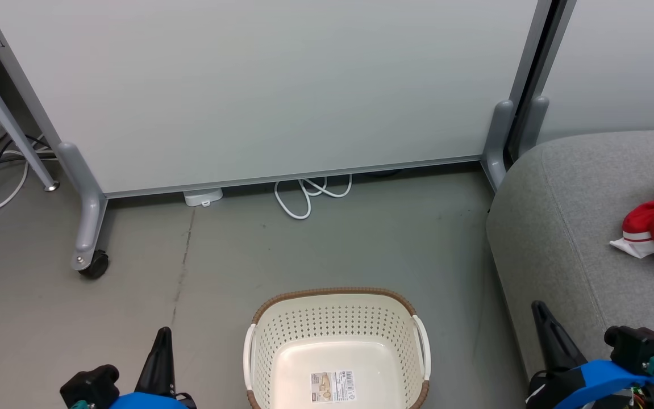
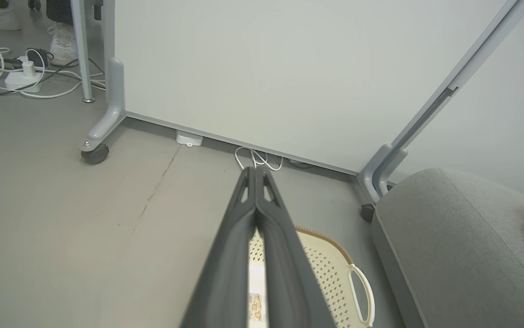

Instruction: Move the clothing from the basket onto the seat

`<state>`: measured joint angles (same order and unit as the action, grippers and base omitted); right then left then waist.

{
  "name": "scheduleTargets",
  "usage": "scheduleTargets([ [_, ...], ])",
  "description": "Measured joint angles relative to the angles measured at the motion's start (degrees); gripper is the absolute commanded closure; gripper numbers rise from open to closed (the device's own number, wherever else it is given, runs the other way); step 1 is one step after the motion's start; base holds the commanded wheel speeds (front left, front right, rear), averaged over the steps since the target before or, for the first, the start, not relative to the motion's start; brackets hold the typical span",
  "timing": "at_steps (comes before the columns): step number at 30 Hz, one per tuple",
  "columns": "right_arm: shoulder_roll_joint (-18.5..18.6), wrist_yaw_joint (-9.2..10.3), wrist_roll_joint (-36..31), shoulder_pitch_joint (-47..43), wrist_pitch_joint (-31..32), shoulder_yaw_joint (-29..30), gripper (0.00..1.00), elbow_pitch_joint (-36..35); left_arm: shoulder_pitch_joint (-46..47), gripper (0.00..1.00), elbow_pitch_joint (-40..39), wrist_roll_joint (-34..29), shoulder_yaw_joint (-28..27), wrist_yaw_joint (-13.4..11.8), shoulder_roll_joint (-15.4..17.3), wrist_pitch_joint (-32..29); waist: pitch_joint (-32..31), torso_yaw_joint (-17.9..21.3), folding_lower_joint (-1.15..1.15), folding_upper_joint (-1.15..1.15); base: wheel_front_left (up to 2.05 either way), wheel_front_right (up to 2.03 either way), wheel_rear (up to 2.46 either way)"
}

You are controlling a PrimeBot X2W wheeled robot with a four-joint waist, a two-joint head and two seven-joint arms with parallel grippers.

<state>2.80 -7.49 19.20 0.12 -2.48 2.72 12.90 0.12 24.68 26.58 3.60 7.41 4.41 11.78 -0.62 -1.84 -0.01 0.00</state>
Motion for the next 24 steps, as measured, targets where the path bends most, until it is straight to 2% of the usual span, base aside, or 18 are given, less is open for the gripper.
scheduleTargets([
  [24, -0.01, 0.01, 22.48, 1.11, 2.83, 1.15, 1.00, 0.29, 1.47, 1.00, -3.23, 20.16, -3.08, 0.00, -0.52, -5.56, 0.17, 0.38, 0.00, 0.00, 0.00, 0.00, 0.00],
])
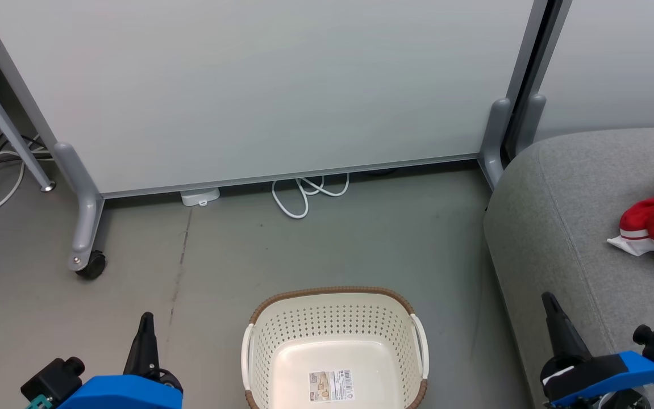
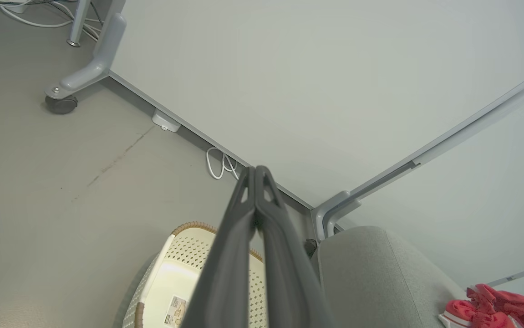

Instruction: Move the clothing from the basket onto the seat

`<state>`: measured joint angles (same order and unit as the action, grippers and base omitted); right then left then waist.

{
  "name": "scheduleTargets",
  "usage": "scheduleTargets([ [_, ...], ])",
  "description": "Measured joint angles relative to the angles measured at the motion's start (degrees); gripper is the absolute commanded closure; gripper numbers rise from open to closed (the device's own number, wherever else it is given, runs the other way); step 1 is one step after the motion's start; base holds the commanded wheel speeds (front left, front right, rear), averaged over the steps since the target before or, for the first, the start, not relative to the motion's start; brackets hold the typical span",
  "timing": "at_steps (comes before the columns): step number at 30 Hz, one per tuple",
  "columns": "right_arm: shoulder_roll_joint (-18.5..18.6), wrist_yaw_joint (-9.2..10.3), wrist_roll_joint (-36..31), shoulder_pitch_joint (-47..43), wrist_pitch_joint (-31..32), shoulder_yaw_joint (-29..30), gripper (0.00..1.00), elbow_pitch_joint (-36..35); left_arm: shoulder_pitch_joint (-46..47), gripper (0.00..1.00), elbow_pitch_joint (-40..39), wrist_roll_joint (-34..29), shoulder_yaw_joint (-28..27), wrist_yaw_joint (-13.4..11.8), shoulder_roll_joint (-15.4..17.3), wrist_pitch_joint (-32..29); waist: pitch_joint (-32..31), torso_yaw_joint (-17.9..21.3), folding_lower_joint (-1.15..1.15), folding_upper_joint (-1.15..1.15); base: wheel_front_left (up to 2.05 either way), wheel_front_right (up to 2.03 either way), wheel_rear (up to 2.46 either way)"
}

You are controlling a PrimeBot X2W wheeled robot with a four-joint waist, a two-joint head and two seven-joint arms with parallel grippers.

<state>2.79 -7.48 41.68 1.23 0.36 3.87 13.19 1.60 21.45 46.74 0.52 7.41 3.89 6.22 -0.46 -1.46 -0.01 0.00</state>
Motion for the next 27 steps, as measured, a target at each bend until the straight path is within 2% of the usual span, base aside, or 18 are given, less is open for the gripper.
scheduleTargets([
  [27, 0.00, 0.00, 19.80, 1.86, 2.34, 1.03, 1.00, 0.33, 1.83, 1.00, -2.89, 17.93, -2.81, -0.01, -0.43, -5.00, 0.19, 0.44, 0.01, 0.00, 0.00, 0.00, 0.00],
])
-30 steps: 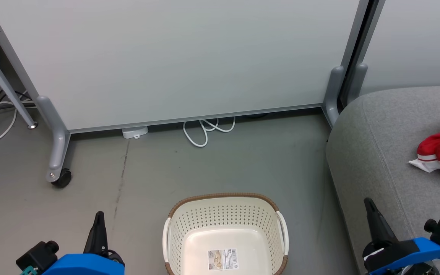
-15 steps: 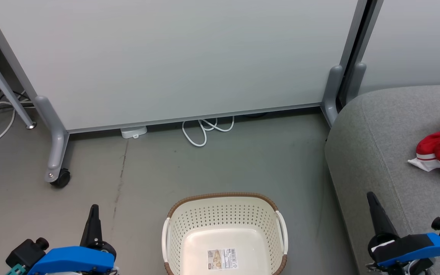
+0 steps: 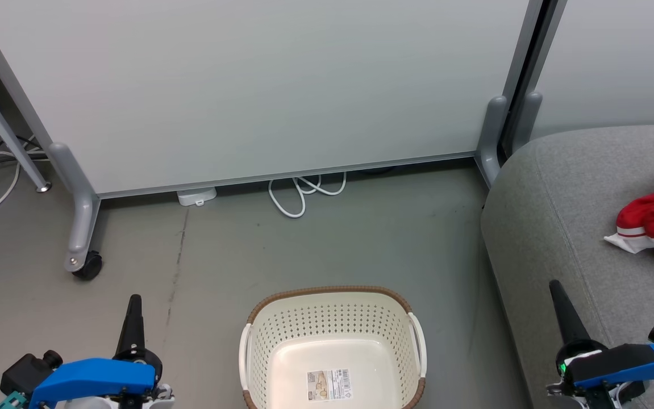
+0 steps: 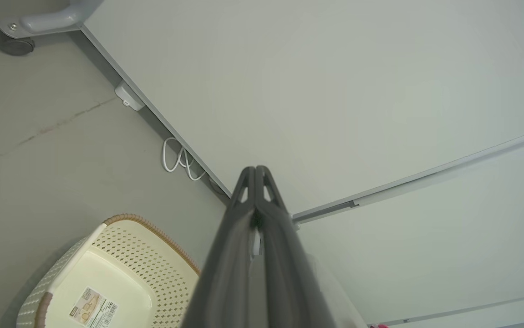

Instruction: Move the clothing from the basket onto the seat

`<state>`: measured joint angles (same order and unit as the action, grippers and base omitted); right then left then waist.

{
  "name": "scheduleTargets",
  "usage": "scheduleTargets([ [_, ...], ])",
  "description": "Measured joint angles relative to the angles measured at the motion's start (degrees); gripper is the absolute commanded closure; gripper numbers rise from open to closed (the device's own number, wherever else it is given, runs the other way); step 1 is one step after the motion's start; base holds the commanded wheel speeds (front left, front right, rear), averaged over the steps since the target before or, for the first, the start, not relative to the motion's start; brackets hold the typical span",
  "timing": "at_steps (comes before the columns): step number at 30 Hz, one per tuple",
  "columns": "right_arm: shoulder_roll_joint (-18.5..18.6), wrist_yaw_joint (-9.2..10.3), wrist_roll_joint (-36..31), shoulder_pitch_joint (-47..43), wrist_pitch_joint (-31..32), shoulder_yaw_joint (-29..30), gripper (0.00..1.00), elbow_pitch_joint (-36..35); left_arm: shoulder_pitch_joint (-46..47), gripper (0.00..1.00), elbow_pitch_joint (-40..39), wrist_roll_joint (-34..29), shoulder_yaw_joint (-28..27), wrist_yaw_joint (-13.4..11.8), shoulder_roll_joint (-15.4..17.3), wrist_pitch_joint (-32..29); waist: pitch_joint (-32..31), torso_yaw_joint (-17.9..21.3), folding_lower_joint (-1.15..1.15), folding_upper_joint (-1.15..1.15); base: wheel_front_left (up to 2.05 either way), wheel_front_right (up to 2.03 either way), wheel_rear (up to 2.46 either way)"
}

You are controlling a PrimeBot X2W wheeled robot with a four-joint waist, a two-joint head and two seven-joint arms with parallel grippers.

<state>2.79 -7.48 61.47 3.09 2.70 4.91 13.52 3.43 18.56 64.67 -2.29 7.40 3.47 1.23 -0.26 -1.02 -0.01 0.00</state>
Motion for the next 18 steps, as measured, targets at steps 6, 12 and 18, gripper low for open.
scheduleTargets([
  [6, 0.00, 0.00, 4.26, 0.40, 0.53, 0.22, 1.00, 0.05, 0.25, 1.00, -0.64, 3.77, -0.62, 0.00, -0.07, -1.14, 0.05, 0.11, 0.00, 0.00, 0.00, 0.00, 0.00],
  [12, 0.00, 0.00, 7.65, 0.71, 0.92, 0.41, 1.00, 0.10, 0.51, 1.00, -1.10, 6.81, -0.98, 0.00, -0.15, -1.90, 0.09, 0.21, 0.00, 0.00, 0.00, 0.00, 0.00],
  [18, 0.00, 0.00, 10.80, 1.00, 1.33, 0.58, 1.00, 0.16, 0.74, 1.00, -1.58, 9.64, -1.42, 0.00, -0.21, -2.75, 0.13, 0.30, 0.00, 0.00, 0.00, 0.00, 0.00],
])
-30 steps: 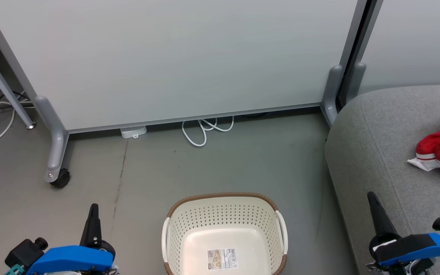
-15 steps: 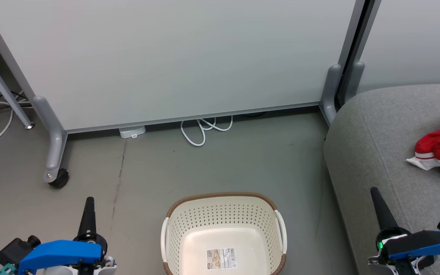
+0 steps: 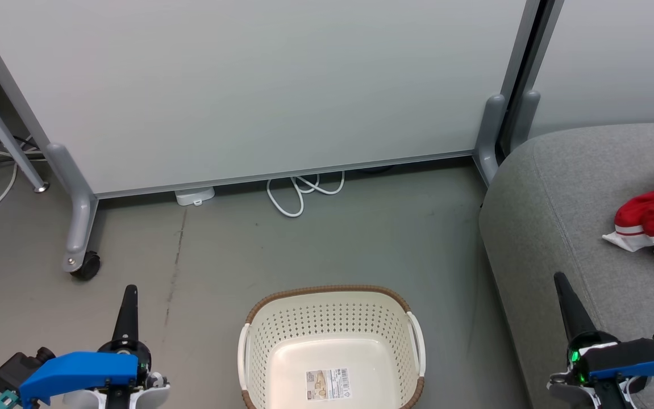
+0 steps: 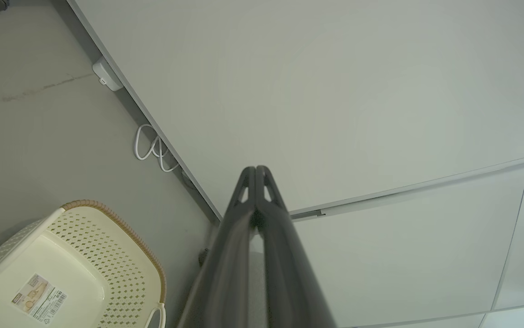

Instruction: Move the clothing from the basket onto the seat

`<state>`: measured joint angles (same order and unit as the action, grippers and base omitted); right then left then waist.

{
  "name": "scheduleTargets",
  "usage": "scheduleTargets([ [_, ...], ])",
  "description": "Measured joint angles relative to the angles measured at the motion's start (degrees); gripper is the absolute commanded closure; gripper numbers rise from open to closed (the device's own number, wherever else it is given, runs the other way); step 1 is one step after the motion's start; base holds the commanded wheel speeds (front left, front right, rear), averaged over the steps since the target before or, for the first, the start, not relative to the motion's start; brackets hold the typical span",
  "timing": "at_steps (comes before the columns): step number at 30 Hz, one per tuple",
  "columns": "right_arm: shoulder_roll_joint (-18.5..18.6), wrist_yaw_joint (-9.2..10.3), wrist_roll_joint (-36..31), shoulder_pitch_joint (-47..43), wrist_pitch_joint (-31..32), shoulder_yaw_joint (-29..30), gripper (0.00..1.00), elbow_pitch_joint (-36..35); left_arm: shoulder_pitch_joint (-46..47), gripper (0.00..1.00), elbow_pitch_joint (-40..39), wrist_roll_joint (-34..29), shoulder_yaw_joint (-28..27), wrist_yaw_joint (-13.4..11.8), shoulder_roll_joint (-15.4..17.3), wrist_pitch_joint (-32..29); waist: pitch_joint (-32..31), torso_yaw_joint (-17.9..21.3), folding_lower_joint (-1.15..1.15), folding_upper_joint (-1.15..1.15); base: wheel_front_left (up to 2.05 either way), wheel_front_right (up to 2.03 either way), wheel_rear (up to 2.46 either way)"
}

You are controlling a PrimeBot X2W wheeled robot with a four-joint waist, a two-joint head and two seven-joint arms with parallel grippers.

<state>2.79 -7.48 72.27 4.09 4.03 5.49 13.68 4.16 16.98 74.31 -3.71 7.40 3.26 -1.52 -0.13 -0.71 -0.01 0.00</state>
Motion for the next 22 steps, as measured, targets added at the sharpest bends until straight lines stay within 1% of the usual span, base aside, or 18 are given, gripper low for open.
scheduleTargets([
  [22, 0.01, 0.00, 10.57, 1.02, 1.40, 0.53, 1.00, 0.15, 0.91, 1.00, -1.53, 9.54, -1.45, 0.00, -0.19, -2.64, 0.15, 0.35, 0.00, 0.00, 0.00, 0.00, 0.00],
])
